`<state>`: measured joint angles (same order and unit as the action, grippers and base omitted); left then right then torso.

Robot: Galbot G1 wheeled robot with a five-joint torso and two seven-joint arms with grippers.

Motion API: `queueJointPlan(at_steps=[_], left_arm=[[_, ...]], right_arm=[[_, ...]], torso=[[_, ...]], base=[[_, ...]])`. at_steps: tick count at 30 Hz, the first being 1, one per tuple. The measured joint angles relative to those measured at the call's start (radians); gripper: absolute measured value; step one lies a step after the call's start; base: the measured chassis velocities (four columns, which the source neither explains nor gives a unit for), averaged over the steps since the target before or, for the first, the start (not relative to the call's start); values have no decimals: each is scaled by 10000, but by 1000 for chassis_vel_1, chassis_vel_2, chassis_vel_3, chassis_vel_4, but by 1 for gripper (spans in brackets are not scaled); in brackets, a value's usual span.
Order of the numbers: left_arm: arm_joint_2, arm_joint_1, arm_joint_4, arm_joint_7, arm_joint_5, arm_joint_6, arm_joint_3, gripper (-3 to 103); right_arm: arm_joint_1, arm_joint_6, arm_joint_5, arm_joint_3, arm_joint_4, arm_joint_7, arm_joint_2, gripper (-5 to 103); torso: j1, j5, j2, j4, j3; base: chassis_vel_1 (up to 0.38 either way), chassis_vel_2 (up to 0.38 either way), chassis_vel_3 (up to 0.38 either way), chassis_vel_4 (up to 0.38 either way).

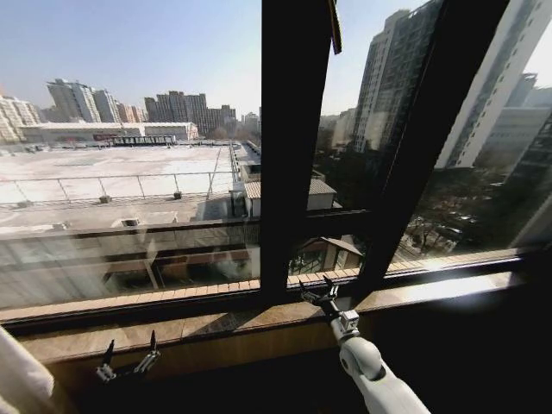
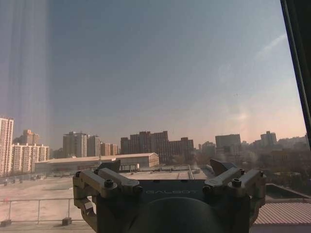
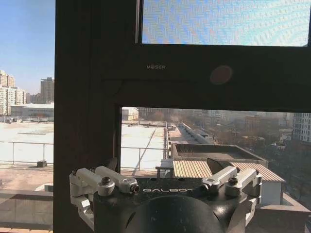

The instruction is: Open the curtains by pulling them apart, changing their state from closed to fully open.

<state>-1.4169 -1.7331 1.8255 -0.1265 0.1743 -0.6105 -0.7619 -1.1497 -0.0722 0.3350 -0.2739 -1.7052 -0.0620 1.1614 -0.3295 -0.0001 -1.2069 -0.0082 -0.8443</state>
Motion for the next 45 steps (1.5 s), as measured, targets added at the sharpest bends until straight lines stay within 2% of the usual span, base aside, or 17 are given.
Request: queueJointPlan(at_steps=[38, 45], left_arm=[[1, 0, 0, -1, 0, 0, 0, 100], [-2, 0, 2, 1, 0, 0, 2, 100]], right_arm=[[0, 0, 0, 0, 0, 0, 0, 100], [0, 0, 0, -2, 1, -1, -3, 100]], torso=[[1, -1, -2, 0, 0], [-1, 6, -1, 0, -1]], base=[[-343, -350, 354, 353], [-177, -168, 192, 184]])
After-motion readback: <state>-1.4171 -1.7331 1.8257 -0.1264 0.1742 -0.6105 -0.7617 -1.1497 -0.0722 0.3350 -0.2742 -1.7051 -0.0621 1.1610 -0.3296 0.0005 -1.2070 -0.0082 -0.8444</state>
